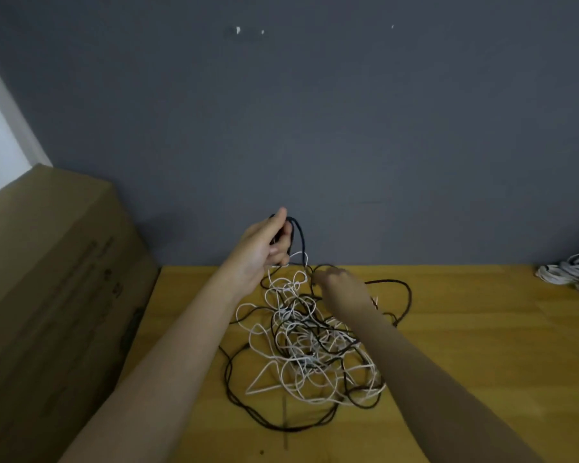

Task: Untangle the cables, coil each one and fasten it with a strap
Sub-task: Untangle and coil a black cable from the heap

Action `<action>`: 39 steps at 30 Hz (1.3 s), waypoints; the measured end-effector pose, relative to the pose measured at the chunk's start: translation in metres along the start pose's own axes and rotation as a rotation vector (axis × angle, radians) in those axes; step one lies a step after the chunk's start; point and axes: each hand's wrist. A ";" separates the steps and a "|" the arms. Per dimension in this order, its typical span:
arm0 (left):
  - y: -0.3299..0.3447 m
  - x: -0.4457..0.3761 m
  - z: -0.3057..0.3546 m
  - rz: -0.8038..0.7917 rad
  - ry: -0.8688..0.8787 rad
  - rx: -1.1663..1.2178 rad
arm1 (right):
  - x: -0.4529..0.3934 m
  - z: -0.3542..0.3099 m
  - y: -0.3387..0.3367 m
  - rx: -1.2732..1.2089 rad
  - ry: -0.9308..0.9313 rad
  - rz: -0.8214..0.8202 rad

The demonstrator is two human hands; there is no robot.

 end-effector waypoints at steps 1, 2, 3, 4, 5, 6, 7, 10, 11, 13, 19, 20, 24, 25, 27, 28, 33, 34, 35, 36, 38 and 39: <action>0.003 0.000 -0.007 0.007 0.014 -0.028 | 0.007 -0.010 0.007 0.031 -0.095 -0.054; 0.006 0.000 -0.016 0.017 0.024 -0.057 | 0.015 -0.019 0.015 0.043 -0.197 -0.071; 0.008 0.000 -0.026 0.034 0.027 -0.081 | 0.026 -0.027 0.022 0.053 -0.295 -0.073; 0.009 0.001 -0.037 0.053 0.023 -0.117 | 0.036 -0.031 0.030 0.047 -0.376 -0.041; 0.010 0.001 -0.048 0.075 0.016 -0.186 | 0.046 -0.032 0.040 0.037 -0.454 0.012; 0.010 0.002 -0.059 0.092 0.005 -0.290 | 0.057 -0.032 0.048 0.007 -0.518 0.089; 0.011 0.003 -0.068 0.097 -0.014 -0.403 | 0.068 -0.032 0.054 -0.028 -0.564 0.164; 0.013 0.011 -0.092 0.075 -0.105 -0.680 | 0.092 -0.029 0.053 -0.082 -0.635 0.398; 0.013 0.014 -0.099 0.067 -0.131 -0.755 | 0.096 -0.026 0.048 -0.099 -0.634 0.462; 0.015 0.021 -0.108 0.047 -0.212 -0.888 | 0.103 -0.017 0.038 -0.103 -0.613 0.538; 0.025 0.052 -0.109 -0.001 -0.272 -0.920 | 0.104 0.024 0.038 -0.150 -0.386 0.455; 0.026 0.057 -0.107 -0.008 -0.260 -0.950 | 0.104 0.032 0.041 -0.127 -0.376 0.407; 0.025 0.073 -0.095 -0.065 -0.231 -0.880 | 0.098 0.061 0.046 -0.152 -0.298 0.263; 0.023 0.075 -0.091 -0.064 -0.217 -0.872 | 0.095 0.067 0.043 -0.147 -0.260 0.277; 0.019 0.079 -0.086 -0.031 -0.164 -0.838 | 0.088 0.073 0.033 -0.172 -0.196 0.343; 0.019 0.080 -0.084 -0.017 -0.146 -0.816 | 0.084 0.071 0.026 -0.240 -0.160 0.358; 0.025 0.077 -0.085 -0.084 -0.099 -0.782 | 0.051 0.039 0.020 -0.736 0.061 0.334; 0.026 0.074 -0.089 -0.091 -0.085 -0.736 | 0.044 0.034 0.026 -0.786 0.065 0.312; 0.025 0.071 -0.094 -0.093 -0.075 -0.670 | 0.039 0.029 0.033 -0.815 0.056 0.288; 0.024 0.067 -0.099 -0.094 -0.063 -0.595 | 0.034 0.025 0.044 -0.825 0.044 0.265; 0.020 0.057 -0.112 -0.069 -0.014 -0.448 | 0.027 0.021 0.072 -0.803 0.001 0.236; 0.017 0.052 -0.120 -0.047 0.016 -0.388 | 0.025 0.019 0.088 -0.788 -0.019 0.222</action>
Point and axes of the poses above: each hand's wrist, its own x-axis away from the middle knuckle, its own y-axis out of the palm, z = x × y, and after that the axes turned 7 degrees about -y, right-handed
